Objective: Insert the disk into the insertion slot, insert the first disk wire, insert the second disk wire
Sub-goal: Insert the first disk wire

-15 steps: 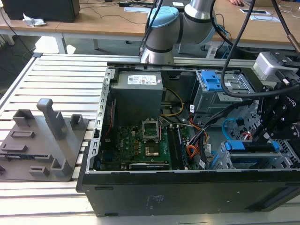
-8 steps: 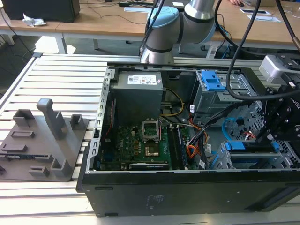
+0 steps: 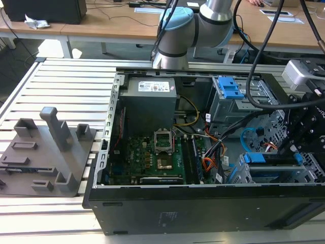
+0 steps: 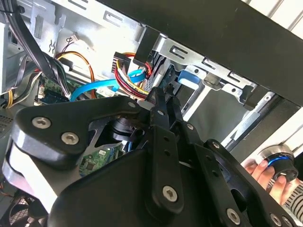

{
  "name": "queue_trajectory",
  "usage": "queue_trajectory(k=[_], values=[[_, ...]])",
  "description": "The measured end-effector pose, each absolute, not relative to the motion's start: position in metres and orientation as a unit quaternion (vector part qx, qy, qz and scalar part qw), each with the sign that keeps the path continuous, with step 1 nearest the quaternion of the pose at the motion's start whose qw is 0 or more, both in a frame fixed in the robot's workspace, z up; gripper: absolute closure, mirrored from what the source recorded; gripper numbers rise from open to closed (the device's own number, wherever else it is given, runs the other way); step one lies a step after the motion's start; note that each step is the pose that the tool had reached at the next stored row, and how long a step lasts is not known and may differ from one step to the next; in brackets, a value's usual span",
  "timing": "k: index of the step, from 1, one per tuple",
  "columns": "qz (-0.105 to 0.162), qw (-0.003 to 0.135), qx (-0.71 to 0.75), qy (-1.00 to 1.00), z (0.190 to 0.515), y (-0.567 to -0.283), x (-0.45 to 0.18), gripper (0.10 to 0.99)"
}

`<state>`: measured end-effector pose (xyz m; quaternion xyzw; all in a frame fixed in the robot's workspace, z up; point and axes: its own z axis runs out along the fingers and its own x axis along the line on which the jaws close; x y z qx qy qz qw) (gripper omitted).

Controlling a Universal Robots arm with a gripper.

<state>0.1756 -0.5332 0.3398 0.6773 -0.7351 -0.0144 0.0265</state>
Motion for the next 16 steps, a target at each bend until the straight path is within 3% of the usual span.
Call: queue_trajectory(k=[16], values=[[-0.019, 0.023, 0.679, -0.734, 0.3392, -0.5363, 0.1761, 0.906]])
